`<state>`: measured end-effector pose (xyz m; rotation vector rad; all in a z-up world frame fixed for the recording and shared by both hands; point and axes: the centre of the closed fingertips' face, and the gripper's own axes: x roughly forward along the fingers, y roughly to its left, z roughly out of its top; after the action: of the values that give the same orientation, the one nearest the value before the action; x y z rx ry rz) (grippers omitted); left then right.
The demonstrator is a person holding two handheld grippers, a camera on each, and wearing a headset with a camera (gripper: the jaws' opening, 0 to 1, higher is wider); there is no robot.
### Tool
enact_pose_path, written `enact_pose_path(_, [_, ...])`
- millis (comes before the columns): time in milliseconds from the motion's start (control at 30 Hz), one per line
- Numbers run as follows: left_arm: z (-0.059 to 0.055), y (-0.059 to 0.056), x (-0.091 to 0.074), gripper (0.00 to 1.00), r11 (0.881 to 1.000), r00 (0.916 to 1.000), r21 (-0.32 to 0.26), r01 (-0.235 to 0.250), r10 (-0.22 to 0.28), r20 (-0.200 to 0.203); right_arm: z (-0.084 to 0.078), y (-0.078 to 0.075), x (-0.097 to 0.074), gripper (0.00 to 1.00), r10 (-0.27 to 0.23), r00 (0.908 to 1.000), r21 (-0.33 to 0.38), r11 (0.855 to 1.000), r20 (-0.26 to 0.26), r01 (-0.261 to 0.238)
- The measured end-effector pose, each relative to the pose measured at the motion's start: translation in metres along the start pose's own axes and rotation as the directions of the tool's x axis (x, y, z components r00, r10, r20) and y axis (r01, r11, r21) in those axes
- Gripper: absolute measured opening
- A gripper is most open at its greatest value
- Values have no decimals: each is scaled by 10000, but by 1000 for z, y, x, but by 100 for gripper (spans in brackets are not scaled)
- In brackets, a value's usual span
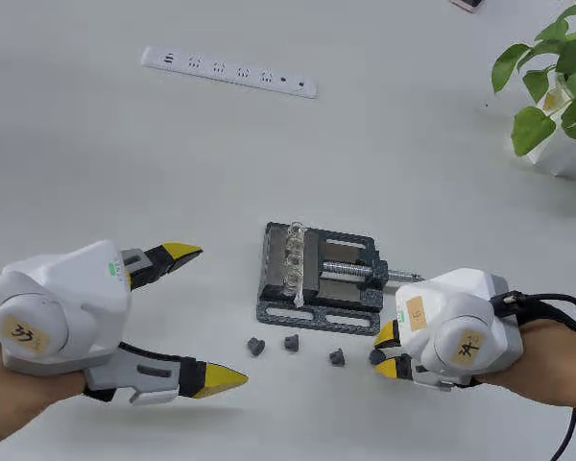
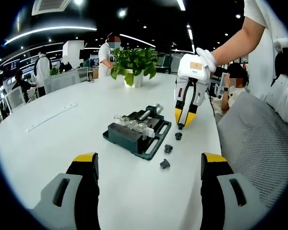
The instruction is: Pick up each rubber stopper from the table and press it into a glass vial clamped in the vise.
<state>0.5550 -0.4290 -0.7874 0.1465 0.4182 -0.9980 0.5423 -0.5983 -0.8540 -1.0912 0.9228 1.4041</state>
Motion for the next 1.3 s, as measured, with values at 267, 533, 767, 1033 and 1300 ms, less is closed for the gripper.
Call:
enact_pose_path(267, [0, -1, 0, 87, 10000, 10000, 32, 51, -51, -17, 1, 0, 0, 7, 35, 10000, 83, 10000, -24, -35])
enact_pose_path(533, [0, -1, 1, 86, 10000, 10000, 63, 78, -78, -24, -1, -1, 0, 6, 35, 10000, 171, 9998, -69, -33])
enact_pose_path(767, [2, -1, 1, 86, 9999, 10000, 80, 67, -67, 17, 5, -4, -13, 6, 11, 10000, 293, 9996, 19, -11])
enact_pose_path(1033, [2, 0, 0, 86, 10000, 10000, 92, 33, -34, 73, 29, -19, -38, 6, -105, 9984, 321, 9994, 560, 87])
enact_pose_path(1300, [2, 0, 0, 87, 10000, 9999, 44, 22, -23, 142, 62, -51, -61, 6, -418, 9928, 277, 9989, 1126, 389])
